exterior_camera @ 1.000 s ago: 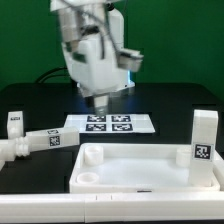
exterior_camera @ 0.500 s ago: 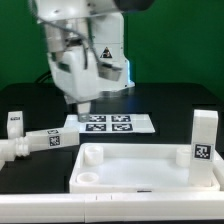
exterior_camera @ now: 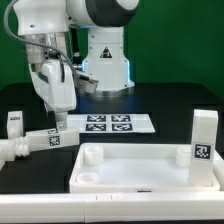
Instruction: Assemble desk
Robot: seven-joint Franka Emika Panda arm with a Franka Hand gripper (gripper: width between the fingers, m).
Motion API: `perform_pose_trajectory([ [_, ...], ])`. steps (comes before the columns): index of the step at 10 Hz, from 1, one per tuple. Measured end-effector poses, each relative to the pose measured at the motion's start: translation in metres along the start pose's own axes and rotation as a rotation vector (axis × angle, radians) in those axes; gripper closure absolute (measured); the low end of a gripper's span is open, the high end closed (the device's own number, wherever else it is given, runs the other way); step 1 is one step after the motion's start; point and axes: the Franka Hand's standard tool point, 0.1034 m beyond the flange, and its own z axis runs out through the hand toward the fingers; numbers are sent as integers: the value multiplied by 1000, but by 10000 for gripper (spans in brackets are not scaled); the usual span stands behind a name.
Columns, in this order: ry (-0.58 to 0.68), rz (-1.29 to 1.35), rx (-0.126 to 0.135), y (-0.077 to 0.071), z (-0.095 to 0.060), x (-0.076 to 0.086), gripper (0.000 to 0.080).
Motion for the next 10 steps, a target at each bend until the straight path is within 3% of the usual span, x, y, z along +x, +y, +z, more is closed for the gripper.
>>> perform_pose_trajectory([
  [1,1,2,-4,2,2,1,150],
  [2,5,27,-10,14,10,8,150],
  [4,31,61,-39,30,28,11,150],
  [7,30,64,-41,30,30,10,150],
  [8,30,67,-41,30,30,10,238],
  [9,30,80,-41,30,30,10,238],
  [10,30,88,-41,30,30,10,438],
])
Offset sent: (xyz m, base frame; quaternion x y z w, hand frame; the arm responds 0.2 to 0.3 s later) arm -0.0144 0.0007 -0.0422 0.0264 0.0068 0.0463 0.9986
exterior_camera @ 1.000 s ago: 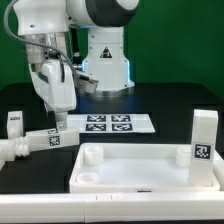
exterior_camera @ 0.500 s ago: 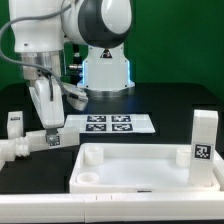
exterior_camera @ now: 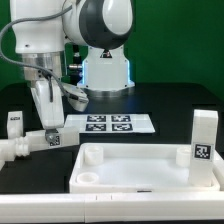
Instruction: Assemble desk
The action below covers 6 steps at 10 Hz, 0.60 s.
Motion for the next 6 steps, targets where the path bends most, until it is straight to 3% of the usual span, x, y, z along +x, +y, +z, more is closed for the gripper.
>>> perform_pose_trajectory([
  [1,0,46,0,0,0,-1,518],
  [2,-3,238,4,2,0,-12,518],
  [4,-31,483,4,5,-4,-56,518],
  [6,-56,741,6,-5,-11,-84,518],
])
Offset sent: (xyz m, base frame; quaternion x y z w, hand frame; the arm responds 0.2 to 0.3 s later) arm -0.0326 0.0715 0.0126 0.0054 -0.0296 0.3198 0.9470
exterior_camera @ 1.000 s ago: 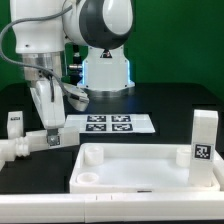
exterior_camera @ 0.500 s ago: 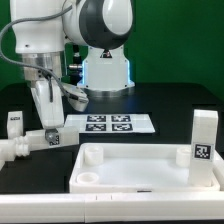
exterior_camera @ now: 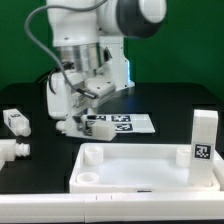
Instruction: Assemble desk
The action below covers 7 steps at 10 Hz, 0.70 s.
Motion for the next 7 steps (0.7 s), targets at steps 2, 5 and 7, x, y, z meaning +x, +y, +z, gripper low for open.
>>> perform_pose_trajectory([
  [2,13,77,-5,0,5,9,518],
  [5,-2,440,-58,11,9,5,517],
  [7,10,801,-76,16,12,0,517],
])
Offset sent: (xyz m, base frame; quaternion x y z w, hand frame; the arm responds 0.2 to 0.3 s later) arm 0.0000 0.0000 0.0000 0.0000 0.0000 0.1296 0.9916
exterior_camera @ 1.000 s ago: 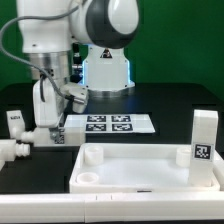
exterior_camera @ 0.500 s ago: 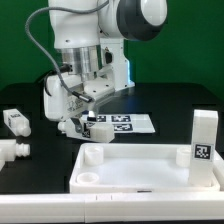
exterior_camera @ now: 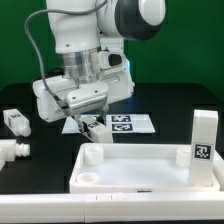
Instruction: Assemble desk
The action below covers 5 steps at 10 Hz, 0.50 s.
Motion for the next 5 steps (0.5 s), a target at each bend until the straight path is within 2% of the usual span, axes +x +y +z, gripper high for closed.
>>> perform_pose_trajectory([
  [2,-6,-16,15,10,2,-8,517],
  [5,-3,-105,19,11,2,-7,516],
])
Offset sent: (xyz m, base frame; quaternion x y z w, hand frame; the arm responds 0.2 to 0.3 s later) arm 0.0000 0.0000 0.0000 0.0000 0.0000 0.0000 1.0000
